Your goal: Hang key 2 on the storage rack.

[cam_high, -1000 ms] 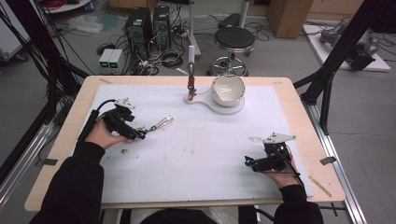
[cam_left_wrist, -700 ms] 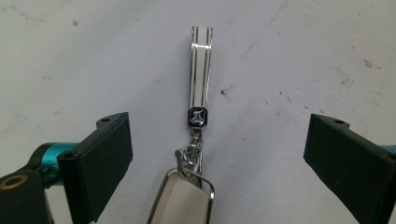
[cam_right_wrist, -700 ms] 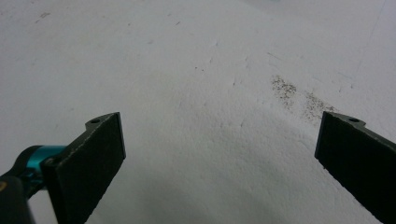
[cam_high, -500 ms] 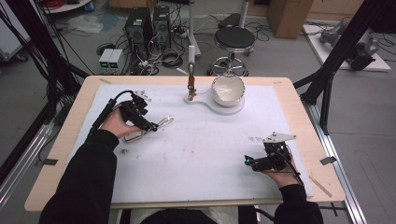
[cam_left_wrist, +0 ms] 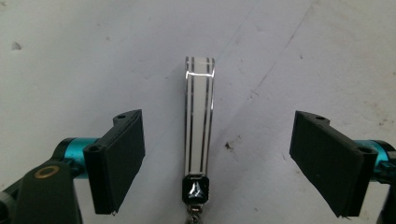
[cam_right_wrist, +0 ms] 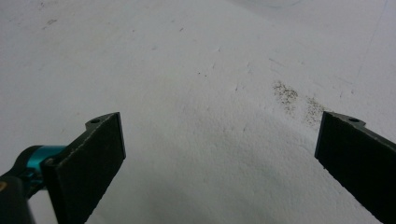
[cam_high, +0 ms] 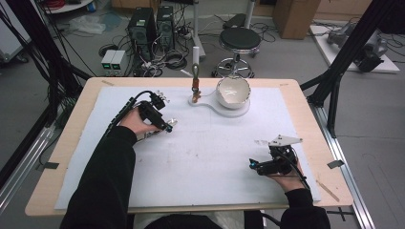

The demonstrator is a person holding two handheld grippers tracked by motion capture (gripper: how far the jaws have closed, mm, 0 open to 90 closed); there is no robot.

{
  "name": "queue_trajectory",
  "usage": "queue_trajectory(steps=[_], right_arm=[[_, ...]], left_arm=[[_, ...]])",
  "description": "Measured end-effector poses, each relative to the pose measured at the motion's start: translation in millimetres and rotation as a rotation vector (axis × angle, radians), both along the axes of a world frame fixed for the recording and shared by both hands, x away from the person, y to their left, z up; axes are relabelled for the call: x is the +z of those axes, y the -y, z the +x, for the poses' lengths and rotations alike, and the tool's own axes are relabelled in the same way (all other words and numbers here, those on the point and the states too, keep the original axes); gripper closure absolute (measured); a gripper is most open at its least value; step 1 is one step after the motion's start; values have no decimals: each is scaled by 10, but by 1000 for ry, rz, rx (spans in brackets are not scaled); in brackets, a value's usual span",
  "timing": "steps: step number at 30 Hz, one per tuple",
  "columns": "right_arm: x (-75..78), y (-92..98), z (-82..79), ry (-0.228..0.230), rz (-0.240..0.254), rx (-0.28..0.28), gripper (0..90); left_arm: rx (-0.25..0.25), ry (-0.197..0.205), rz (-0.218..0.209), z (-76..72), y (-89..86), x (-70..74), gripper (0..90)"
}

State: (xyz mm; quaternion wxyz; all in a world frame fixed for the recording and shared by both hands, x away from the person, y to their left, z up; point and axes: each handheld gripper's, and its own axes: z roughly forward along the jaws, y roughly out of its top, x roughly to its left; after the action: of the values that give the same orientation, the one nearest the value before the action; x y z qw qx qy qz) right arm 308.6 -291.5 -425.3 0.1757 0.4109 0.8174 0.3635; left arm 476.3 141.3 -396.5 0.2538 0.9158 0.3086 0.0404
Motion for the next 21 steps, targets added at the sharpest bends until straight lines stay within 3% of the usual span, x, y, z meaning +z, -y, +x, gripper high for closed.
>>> queue_trajectory(steps=[3,7,11,13,15,16,19,21], right_arm=[[6,3,-4,2,2,0,9],[-5,18,-6,-2,4,1,9],[-9,28,-4,-4,7,-4,9],[-9,28,-3,-3,7,-7,9],[-11,28,-1,-2,8,-6,9],[-14,26,-3,-4,6,-8,9],[-26,25,-2,-4,4,-5,9],[-27,26,0,-2,7,-5,9]], left_arm=[[2,-9,-14,45,32,-1,239],[1,-17,3,91,57,-29,317],[21,-49,29,130,52,-89,373],[38,-42,71,140,68,-130,400],[36,-38,73,140,83,-161,441],[35,-31,77,137,96,-165,477],[42,-21,91,132,113,-154,734],[46,-17,91,127,100,-132,743]])
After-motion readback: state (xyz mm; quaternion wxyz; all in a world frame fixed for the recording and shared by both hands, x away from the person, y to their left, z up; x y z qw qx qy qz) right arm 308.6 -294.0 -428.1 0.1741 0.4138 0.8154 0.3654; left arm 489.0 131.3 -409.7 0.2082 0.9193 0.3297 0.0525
